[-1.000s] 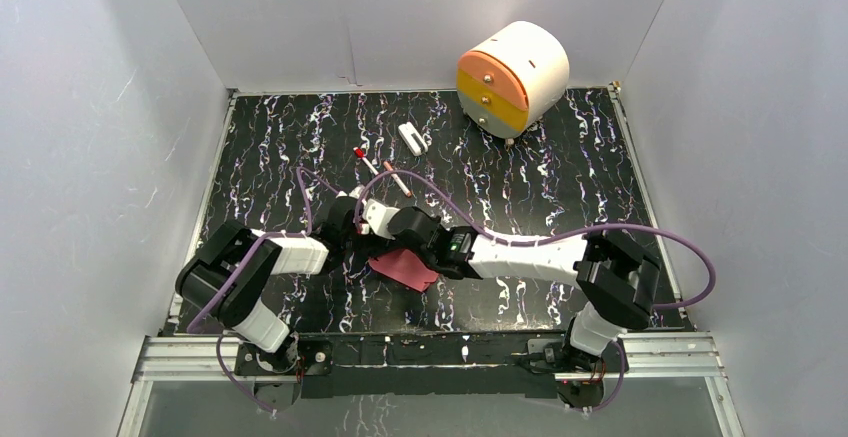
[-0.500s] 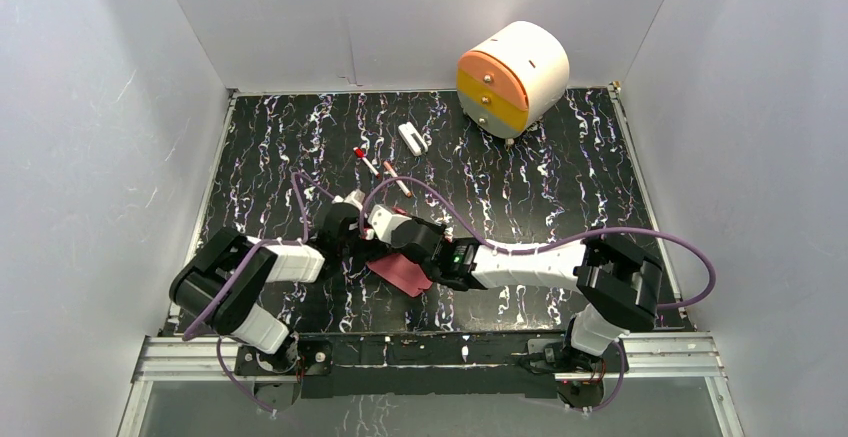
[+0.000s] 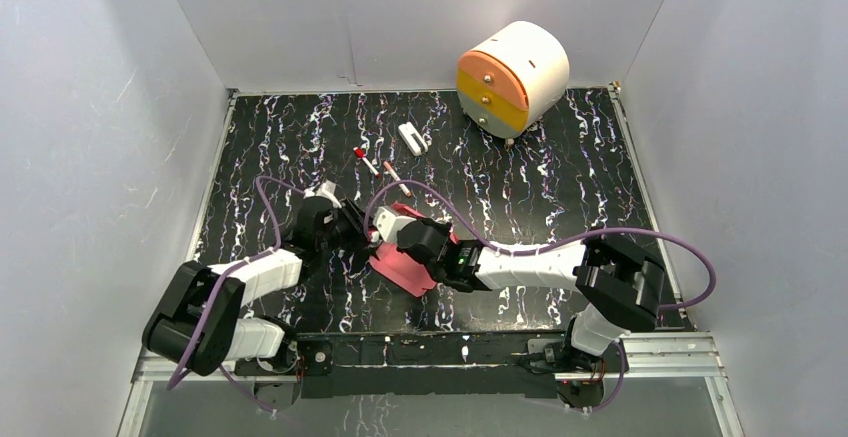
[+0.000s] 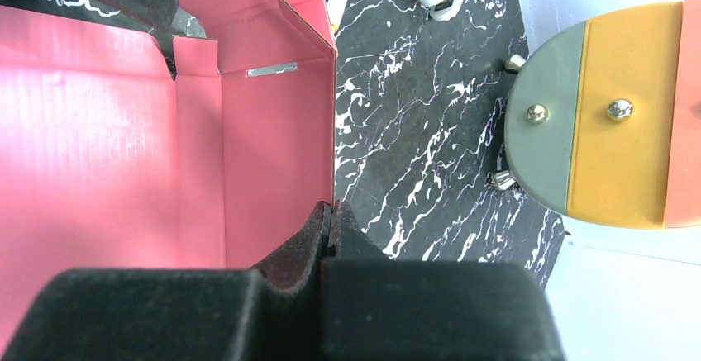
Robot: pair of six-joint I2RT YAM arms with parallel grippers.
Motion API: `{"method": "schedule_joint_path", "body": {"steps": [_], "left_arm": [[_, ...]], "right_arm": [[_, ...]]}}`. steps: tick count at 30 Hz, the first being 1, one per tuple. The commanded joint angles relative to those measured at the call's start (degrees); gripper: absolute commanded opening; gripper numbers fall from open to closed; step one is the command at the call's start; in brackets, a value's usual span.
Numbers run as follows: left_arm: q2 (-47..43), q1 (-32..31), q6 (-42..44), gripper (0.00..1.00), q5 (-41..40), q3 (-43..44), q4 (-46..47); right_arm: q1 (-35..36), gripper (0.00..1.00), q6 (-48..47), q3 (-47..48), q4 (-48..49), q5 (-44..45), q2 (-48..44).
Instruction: Fold the paper box
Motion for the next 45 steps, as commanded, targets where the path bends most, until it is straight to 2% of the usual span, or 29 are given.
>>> {"method": "schedule_joint_path", "body": {"steps": [1,9,16,19,25,28,38,45], "left_arm": [[-2.58,2.55,-1.86,0.38,2.62,2.52,-2.9],[-1.37,3.09,-2.05,0.57,2.27,7.45,-2.82],[3.3,3.09,-1.03,0.61,0.61,11.01,-2.2],[4.53,3.09,-0.52,0.58,-0.48,10.92,-1.9],[7.62,3.05,-0.03,0.43,-0.16,10.1,-0.04],[8.78,3.0,0.13,0.39,1.12,9.54,1.57],[8.92,0.5,5.29,0.35,0.81,9.06,4.97],[5.44,-2.52,11.23,0.29,-2.02,5.58,7.45]], "right_arm": [[-1.02,0.0,-2.69,-0.78,5.33,0.23,-2.95],[-1.45,0.0,-2.99,-0.79,6.55,-2.21,-2.89],[-1.42,0.0,-2.64,-0.78,6.91,-3.96,-2.52],[-1.45,0.0,-2.59,-0.78,6.79,-4.0,-2.43],[-1.45,0.0,-2.28,-1.17,6.86,-3.96,-2.27],[-1.47,0.0,-2.28,-1.29,6.69,-3.79,-2.0],[-1.45,0.0,-5.2,-3.28,8.52,-4.61,-1.8],[-1.45,0.0,-11.66,-7.31,15.21,-4.05,-2.01]]}}
